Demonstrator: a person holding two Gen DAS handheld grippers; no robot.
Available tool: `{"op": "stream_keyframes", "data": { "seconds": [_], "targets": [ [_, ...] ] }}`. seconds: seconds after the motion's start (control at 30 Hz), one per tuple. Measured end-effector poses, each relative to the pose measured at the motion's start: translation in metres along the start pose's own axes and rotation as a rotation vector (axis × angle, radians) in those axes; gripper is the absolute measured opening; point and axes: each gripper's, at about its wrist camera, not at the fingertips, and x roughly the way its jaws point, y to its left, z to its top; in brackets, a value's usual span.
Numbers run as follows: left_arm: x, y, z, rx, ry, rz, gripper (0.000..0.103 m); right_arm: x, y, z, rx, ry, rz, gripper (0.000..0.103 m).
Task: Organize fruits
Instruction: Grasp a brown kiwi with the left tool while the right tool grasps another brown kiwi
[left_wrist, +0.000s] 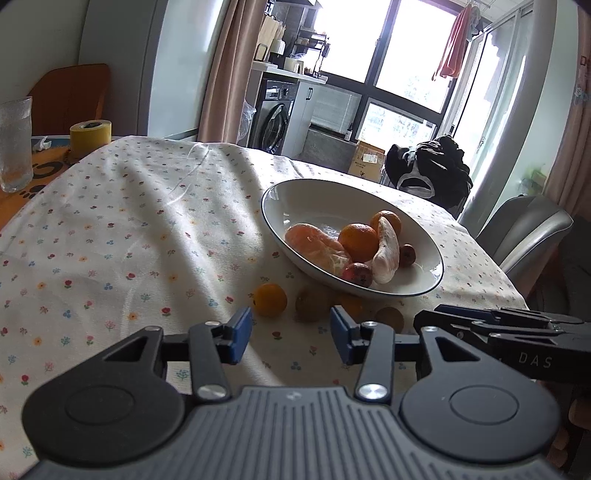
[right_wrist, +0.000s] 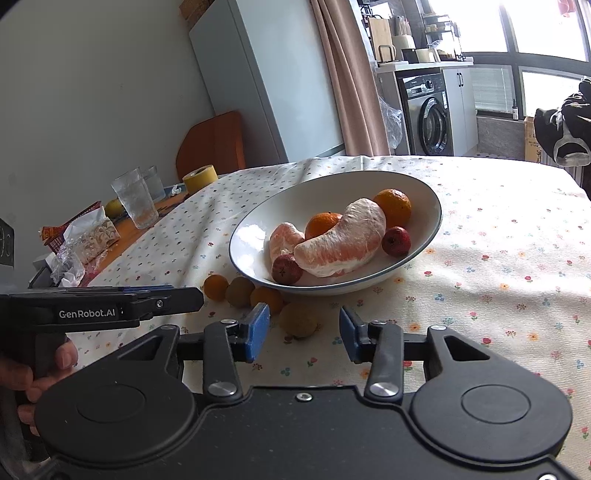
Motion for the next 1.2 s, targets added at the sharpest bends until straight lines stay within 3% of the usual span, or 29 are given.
{"op": "stream_keyframes", "data": {
  "seconds": [0.5,0.63,0.87,1.0,1.2],
  "targets": [
    [0.02,-0.007,0.004,-0.002,0.038,-0.034,0.035,0.028,0.004,0.002,-0.029,0.051,0.039,0.042],
    [0.026,-0.01,0.005,0.003,0.042,-0.036,0.034,0.03,0.001,-0.001,-0.021,0.061,0.052,0.026],
    [0.032,-0.013,0.005,0.005,0.045,-0.047,0.033,0.022,-0.003,-0.003,-0.017,0.058,0.052,0.025],
    [0.037,-0.011,0.007,-0.017,0.036,-0.036,0.024,0.018,-0.006,-0.003,-0.016,0.056,0.043,0.025],
    [0.043,-0.007,0.01,-0.04,0.026,-0.019,0.024,0.014,-0.013,-0.006,0.003,0.056,0.045,0.025]
  ]
}}
